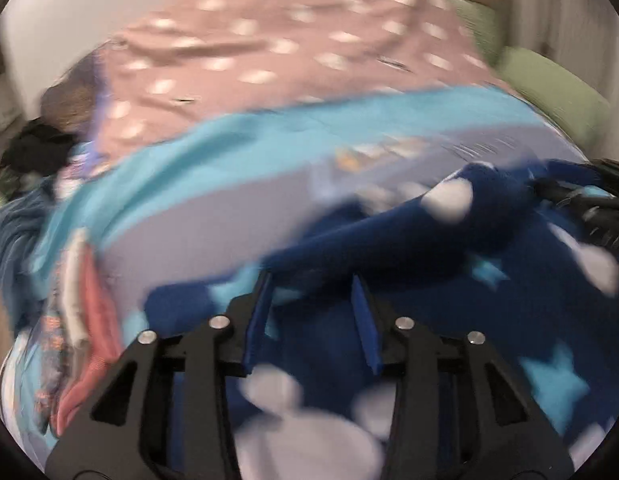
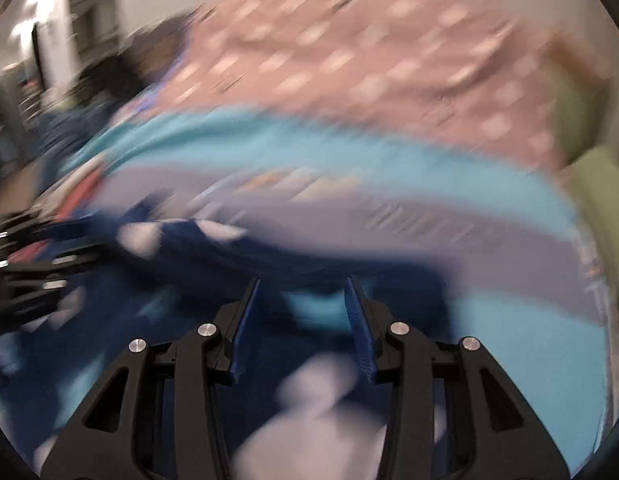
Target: Fold small clothes
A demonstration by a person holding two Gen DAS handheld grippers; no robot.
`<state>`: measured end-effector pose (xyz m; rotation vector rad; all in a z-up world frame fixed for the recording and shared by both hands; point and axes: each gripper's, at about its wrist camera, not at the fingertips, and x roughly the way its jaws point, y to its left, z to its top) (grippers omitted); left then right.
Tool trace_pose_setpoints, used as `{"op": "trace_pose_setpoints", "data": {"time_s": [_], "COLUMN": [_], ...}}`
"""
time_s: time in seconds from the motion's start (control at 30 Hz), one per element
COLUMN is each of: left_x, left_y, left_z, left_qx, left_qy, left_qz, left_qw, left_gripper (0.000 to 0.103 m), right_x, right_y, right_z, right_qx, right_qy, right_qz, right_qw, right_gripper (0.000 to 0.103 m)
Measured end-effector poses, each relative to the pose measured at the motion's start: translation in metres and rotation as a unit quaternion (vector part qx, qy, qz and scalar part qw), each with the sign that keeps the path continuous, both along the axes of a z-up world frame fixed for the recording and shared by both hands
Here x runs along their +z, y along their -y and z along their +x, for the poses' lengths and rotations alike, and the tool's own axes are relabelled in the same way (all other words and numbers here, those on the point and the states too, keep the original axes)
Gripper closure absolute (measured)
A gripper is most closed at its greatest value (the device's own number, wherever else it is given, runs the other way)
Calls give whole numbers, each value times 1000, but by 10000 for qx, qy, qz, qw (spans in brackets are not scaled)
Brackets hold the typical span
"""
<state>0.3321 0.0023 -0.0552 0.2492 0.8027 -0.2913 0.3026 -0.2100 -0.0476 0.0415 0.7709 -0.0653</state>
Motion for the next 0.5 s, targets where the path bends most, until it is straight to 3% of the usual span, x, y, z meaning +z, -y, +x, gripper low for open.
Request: {"op": "trace_pose_setpoints", "data": {"time_s": [0.07,0.17,0.37,0.5], "left_x": [-11,-36,-27,11], "left_y": [-27,-47,-45,-86], "left_z": [16,24,16,-20], "left_qx": [492,714,852,976], "left_qy": [-284,-816,-547,-152], "left_qz": [-527,-1011,-709,-1302], "left_qw": [9970,9889,9923,9865], "left_gripper": [58,53,52,50], "right_x": [-17,-44,-28,-4], "right_y": [32,59,40,57], "right_z": [3,0,-12,-61], "right_qx": [-435,-602,-674,-561], "right_qy": [-288,-645,-504,-150], "right_qz": [786,1576,919,1101], "right_qw": [9955,9836,9922,9922], "right_gripper": [60,61,61,60]}}
